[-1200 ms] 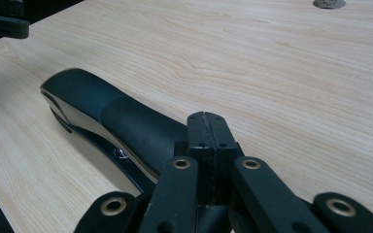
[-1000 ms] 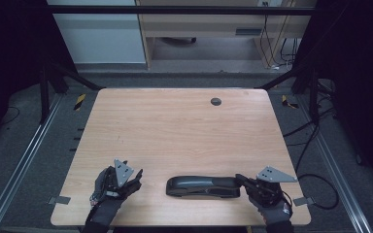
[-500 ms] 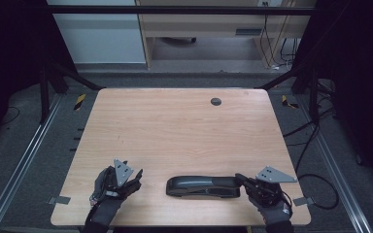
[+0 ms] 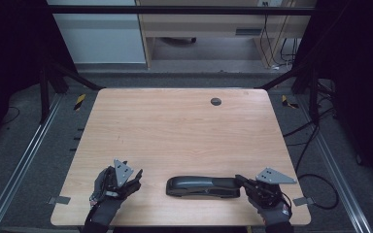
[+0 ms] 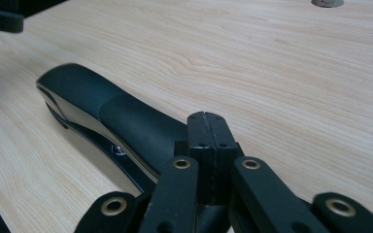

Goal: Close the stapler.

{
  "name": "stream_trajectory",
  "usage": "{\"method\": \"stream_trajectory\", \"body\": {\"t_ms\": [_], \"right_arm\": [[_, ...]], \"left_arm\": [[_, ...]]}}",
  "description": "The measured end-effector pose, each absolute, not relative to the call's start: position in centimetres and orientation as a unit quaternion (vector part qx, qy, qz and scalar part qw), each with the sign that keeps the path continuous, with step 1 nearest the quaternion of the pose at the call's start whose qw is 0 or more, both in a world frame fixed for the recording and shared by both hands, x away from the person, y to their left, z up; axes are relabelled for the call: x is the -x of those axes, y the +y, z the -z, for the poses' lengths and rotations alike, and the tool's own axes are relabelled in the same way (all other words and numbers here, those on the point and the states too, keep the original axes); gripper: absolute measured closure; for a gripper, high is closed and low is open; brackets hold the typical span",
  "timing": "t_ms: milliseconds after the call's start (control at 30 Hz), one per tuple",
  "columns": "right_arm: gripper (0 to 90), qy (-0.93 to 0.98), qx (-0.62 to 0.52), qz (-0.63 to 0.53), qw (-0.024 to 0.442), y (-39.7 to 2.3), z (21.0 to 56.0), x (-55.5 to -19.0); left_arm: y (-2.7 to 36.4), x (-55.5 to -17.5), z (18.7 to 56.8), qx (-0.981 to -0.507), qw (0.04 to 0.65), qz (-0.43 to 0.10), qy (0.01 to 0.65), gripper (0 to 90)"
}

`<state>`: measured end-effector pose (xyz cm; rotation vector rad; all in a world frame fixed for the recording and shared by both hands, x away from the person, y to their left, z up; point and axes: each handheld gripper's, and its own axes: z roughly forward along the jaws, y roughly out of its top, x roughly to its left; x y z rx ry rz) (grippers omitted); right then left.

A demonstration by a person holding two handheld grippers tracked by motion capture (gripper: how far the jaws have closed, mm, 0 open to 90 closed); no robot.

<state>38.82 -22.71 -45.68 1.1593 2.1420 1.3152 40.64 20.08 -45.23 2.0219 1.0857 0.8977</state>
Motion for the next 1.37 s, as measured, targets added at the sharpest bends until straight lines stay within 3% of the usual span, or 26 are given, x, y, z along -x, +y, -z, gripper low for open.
{"method": "stream_trajectory", "body": {"t_ms": [567, 867, 1067, 1367], "right_arm": [[90.0, 0.747, -0.395, -0.492, 0.21, -22.7, 44.2, -38.7], [72.4, 0.709, -0.441, -0.496, 0.24, -25.9, 44.3, -39.0], [52.8, 0.696, -0.478, -0.471, 0.256, -28.0, 45.7, -39.8], [43.1, 0.693, -0.513, -0.434, 0.262, -30.4, 47.5, -40.9]], "left_arm": [[20.3, -40.8, 45.3, -0.773, 0.335, -0.339, 0.418, 39.0], [20.9, -41.1, 45.3, -0.771, 0.342, -0.33, 0.424, 38.2], [21.6, -41.6, 45.7, -0.773, 0.344, -0.323, 0.424, 36.4], [22.9, -42.5, 46.0, -0.765, 0.341, -0.326, 0.439, 34.6]]}}
